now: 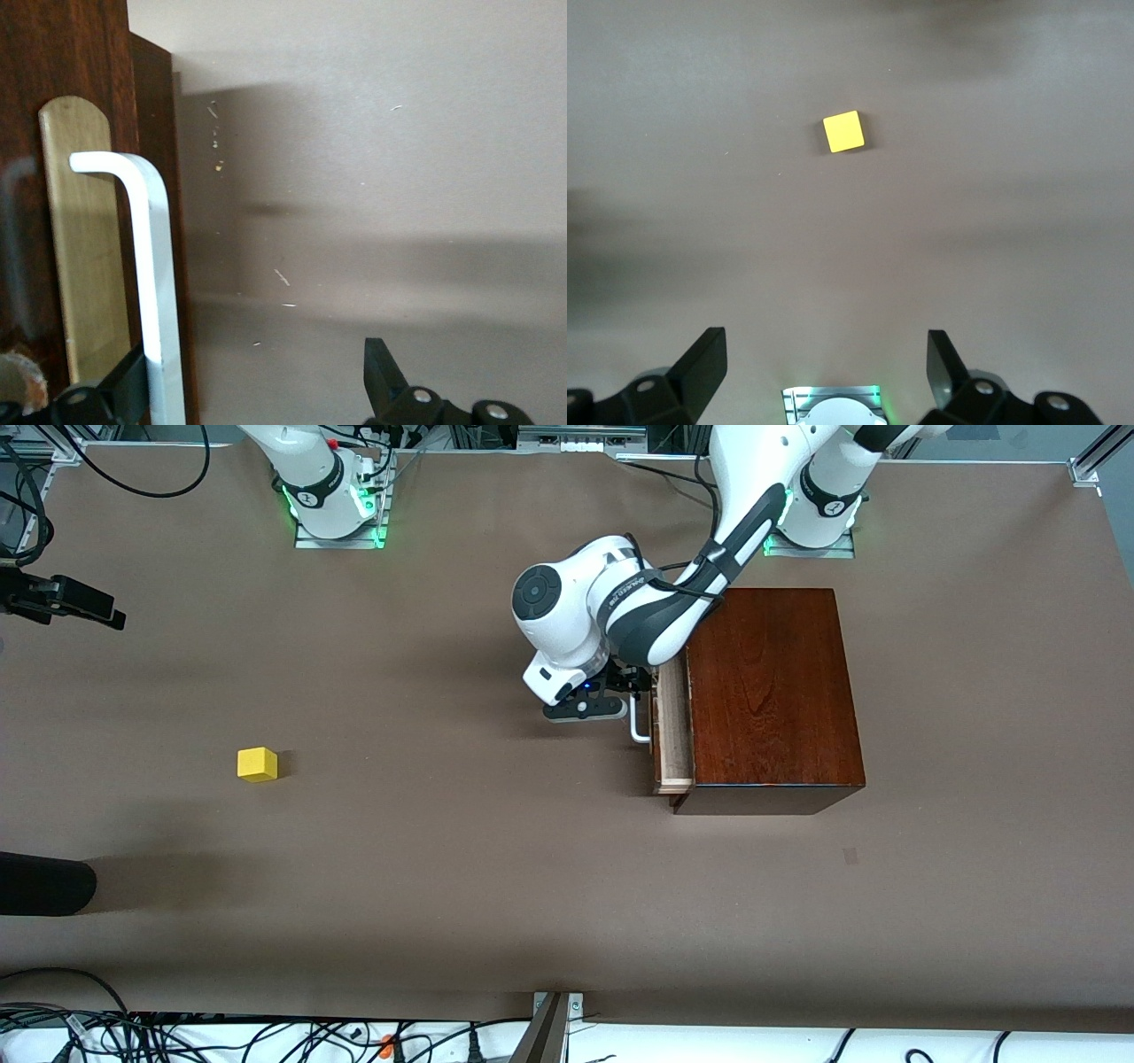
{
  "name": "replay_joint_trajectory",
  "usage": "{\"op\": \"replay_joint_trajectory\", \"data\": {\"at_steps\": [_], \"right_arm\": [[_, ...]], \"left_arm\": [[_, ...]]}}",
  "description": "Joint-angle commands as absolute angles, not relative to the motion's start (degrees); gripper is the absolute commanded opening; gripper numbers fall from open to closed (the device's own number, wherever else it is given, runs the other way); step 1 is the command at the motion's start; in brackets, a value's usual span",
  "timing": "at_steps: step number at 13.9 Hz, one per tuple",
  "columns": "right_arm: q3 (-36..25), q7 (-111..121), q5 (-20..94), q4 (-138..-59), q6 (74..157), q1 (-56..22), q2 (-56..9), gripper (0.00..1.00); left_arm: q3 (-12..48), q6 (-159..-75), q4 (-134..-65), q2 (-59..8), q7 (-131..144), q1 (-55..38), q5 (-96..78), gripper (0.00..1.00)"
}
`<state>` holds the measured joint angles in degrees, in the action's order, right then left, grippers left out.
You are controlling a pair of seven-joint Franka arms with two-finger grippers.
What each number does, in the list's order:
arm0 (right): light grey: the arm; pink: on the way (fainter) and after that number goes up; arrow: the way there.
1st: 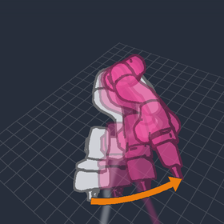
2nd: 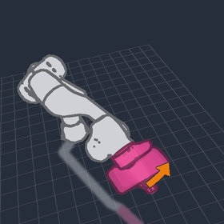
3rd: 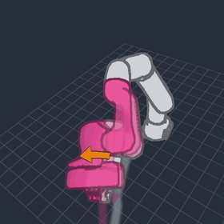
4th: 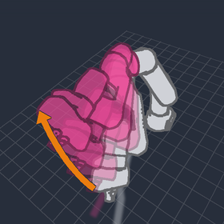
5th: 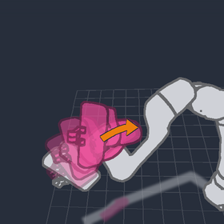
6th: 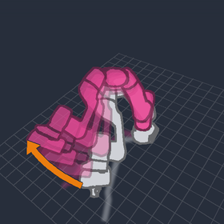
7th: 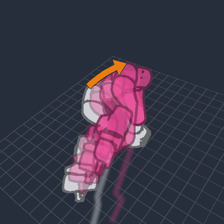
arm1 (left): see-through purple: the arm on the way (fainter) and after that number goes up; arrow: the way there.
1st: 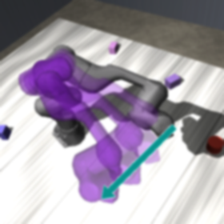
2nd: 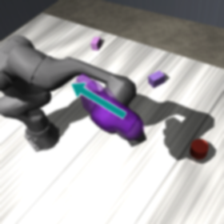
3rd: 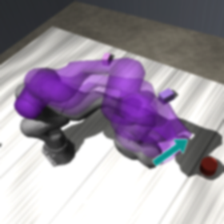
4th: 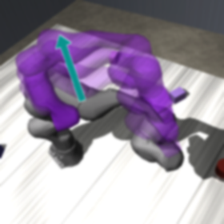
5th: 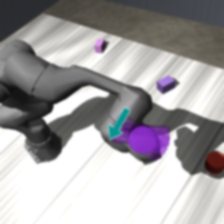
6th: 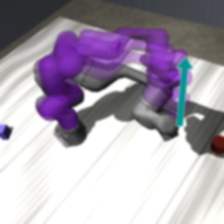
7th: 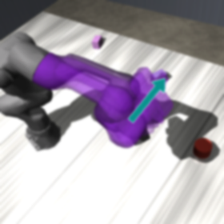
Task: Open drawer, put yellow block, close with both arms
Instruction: 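Pull the drawer open by its handle with the left gripper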
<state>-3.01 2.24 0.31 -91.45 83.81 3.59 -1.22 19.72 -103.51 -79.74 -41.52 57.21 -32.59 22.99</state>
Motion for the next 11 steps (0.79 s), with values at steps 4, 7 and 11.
{"op": "replay_joint_trajectory", "data": {"at_steps": [4,7,11], "right_arm": [[-2.99,2.20,0.09,-92.11,83.58,3.78,-0.62,1.00],[-2.90,2.11,0.09,-92.11,83.58,3.78,-0.62,1.00],[-2.90,2.11,0.09,-92.11,83.58,3.78,-0.62,1.00]], "left_arm": [[19.78,-103.97,-70.85,-47.10,58.53,-36.21,21.97,1.00],[19.78,-104.41,-69.18,-48.16,58.80,-36.91,21.97,1.00],[19.78,-105.29,-66.28,-49.92,59.59,-37.88,21.18,1.00]]}}
